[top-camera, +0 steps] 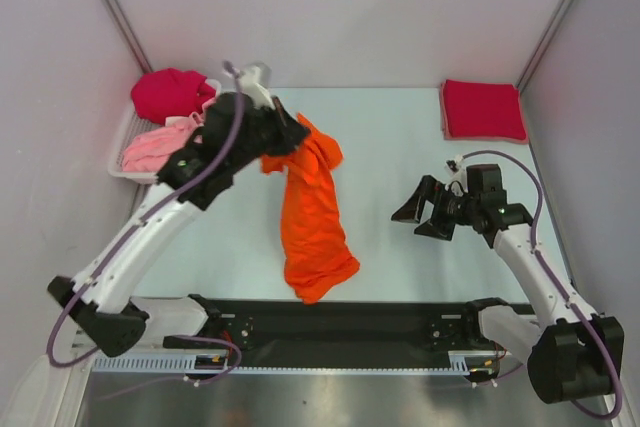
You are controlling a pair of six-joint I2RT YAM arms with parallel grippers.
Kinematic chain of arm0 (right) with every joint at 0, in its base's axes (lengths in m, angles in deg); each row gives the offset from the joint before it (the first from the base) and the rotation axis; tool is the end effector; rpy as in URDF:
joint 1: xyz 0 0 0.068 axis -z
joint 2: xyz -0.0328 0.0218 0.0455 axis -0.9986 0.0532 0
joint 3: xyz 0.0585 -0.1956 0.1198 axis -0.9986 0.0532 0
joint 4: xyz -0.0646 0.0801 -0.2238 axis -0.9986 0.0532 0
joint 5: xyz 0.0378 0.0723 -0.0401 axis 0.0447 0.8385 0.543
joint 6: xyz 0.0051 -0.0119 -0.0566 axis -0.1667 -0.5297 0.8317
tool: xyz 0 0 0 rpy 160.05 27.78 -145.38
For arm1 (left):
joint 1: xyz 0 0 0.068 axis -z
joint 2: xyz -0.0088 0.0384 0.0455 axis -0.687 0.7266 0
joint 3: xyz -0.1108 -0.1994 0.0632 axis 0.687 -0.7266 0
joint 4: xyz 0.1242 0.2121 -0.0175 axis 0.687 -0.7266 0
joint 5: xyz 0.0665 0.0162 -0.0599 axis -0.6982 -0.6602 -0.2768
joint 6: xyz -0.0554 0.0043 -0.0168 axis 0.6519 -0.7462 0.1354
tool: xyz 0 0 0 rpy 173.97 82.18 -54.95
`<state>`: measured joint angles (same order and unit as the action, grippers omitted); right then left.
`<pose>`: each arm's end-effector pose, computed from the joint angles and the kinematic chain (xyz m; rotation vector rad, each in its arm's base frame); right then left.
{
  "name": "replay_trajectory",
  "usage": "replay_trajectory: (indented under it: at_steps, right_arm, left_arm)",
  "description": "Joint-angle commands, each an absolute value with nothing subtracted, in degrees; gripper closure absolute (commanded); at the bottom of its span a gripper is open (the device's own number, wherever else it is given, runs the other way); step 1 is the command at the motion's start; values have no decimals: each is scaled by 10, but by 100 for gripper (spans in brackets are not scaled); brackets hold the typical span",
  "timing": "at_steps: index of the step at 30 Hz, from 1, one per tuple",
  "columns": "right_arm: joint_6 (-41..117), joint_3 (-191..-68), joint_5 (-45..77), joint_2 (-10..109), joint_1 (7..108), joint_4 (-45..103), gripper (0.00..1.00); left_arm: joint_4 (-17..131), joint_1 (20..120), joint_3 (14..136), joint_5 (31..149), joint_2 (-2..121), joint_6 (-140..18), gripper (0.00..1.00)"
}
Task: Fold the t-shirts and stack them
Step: Move the tshirt to the center of the board
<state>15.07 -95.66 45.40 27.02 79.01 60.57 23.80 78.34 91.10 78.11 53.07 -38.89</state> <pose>0.2042 0.0540 0.2166 0.1634 2.4734 1.0866 0.2061 -0.1405 0.4328 -0.0353 1.8539 -0.7983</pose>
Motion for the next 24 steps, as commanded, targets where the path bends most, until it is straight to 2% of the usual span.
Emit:
replay_trajectory:
  at_steps: [1,5,8,11,13,16,21,24]
  right_arm:
    - [164,-959,446,240,784,629,0]
    - [170,-946,434,225,766,638,1]
    - [153,-931,418,224,720,624,4]
    - [123,-903,406,252,668,574,11]
    - [115,-896,393,273,641,540,12]
    - [105,-911,386,323,604,482,9]
    - [87,-999,448,403,556,352,0]
    - [102,-1052,461,435,558,334,0]
  left_arm:
    - [236,832,863,809,540,-373,100]
    - [165,837,820,794,557,-380,99]
    - [163,838,795,783,544,-396,99]
    - [167,831,780,781,528,-402,98]
    - [167,827,775,793,522,-403,98]
    - [167,824,765,801,509,-408,98]
    - [162,818,755,814,496,-415,97]
    - [167,814,757,831,487,-423,97]
